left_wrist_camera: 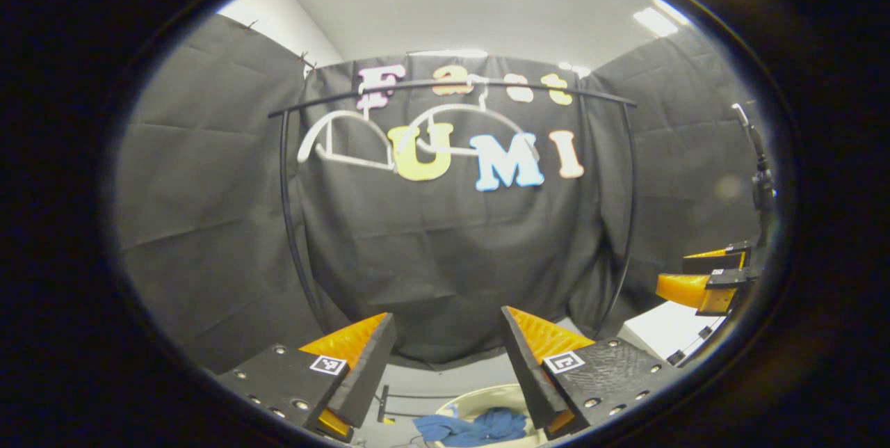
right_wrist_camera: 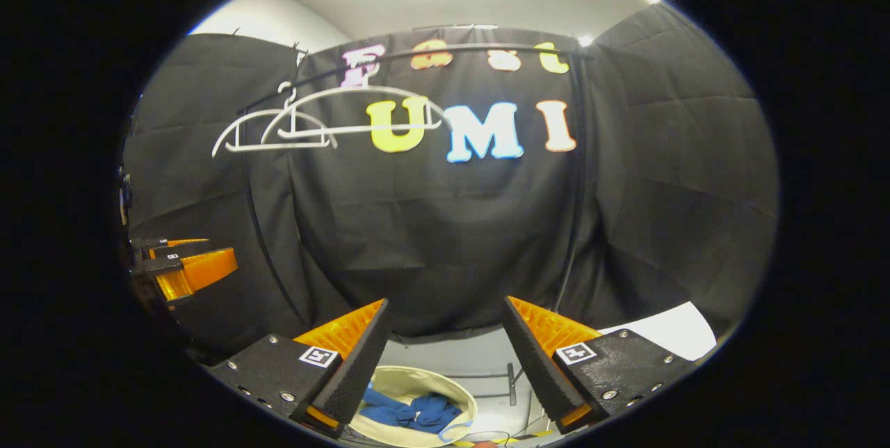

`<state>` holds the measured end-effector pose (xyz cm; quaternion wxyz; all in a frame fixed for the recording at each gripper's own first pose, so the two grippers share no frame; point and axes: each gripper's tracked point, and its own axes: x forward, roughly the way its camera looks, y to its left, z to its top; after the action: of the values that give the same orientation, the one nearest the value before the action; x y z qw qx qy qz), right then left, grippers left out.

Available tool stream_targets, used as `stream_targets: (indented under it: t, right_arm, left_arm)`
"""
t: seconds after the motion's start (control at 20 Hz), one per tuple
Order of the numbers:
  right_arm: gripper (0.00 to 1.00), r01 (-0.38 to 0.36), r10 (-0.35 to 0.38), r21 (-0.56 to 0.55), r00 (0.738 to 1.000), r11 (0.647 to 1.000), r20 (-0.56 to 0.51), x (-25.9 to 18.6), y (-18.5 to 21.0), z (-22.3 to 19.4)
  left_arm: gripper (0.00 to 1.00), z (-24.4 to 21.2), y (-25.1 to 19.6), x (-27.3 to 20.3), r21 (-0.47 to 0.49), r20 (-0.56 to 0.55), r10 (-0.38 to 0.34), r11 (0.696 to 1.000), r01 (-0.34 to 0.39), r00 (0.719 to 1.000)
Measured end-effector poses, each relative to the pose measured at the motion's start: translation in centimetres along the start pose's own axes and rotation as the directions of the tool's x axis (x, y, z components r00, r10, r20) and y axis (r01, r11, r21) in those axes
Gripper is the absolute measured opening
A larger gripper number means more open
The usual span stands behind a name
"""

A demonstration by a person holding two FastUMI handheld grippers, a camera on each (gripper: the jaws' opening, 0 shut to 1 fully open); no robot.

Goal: Grasp the clothes on the hanger with both hands and then place them into the laundry hamper below.

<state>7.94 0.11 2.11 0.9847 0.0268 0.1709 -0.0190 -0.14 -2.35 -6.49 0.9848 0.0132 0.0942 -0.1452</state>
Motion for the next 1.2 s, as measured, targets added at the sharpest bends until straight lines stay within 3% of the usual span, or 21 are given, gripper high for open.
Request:
stream_targets:
  t: [0.15, 0.25, 0.4, 0.5, 0.7, 0.8, 0.95, 1.2]
  right_arm:
    - [1.00, 0.048, -0.048, 0.008, 0.996, 0.999, 0.079, -2.9, -2.3, 2.6]
    - [0.96, 0.052, -0.053, 0.017, 0.991, 0.999, 0.126, -5.4, -2.6, 3.2]
    - [1.00, 0.086, -0.081, -0.020, 0.976, 0.996, 0.204, -7.1, -4.6, 4.6]
    - [0.95, 0.106, -0.095, -0.033, 0.967, 0.994, 0.237, -8.2, -5.3, 5.0]
    - [0.95, 0.129, -0.117, -0.028, 0.954, 0.991, 0.276, -9.7, -6.1, 5.5]
    - [0.99, 0.119, -0.105, -0.035, 0.957, 0.992, 0.272, -9.8, -6.0, 5.4]
    - [0.95, 0.117, -0.102, -0.040, 0.958, 0.992, 0.269, -10.0, -6.1, 5.4]
    - [0.98, 0.123, -0.115, -0.014, 0.958, 0.992, 0.262, -10.2, -6.0, 5.3]
  left_arm:
    - [0.87, 3.7, -0.7, -3.3, -0.021, 0.061, 0.016, 1.000, -0.015, 0.998]
    - [0.87, 5.1, -0.8, -6.5, -0.012, 0.089, 0.038, 0.999, -0.037, 0.995]
    - [0.87, 6.4, -1.9, -10.3, -0.022, 0.120, 0.054, 0.998, -0.051, 0.991]
    - [0.87, 6.5, -1.8, -12.2, -0.033, 0.139, 0.076, 0.997, -0.073, 0.987]
    - [0.87, 6.6, -1.9, -15.7, -0.041, 0.161, 0.125, 0.992, -0.120, 0.979]
    - [0.87, 6.5, -1.7, -16.5, -0.053, 0.160, 0.142, 0.989, -0.136, 0.977]
    - [0.87, 6.3, -1.0, -15.9, -0.072, 0.166, 0.158, 0.986, -0.148, 0.973]
    - [0.87, 6.7, -0.6, -16.6, -0.061, 0.180, 0.160, 0.987, -0.152, 0.970]
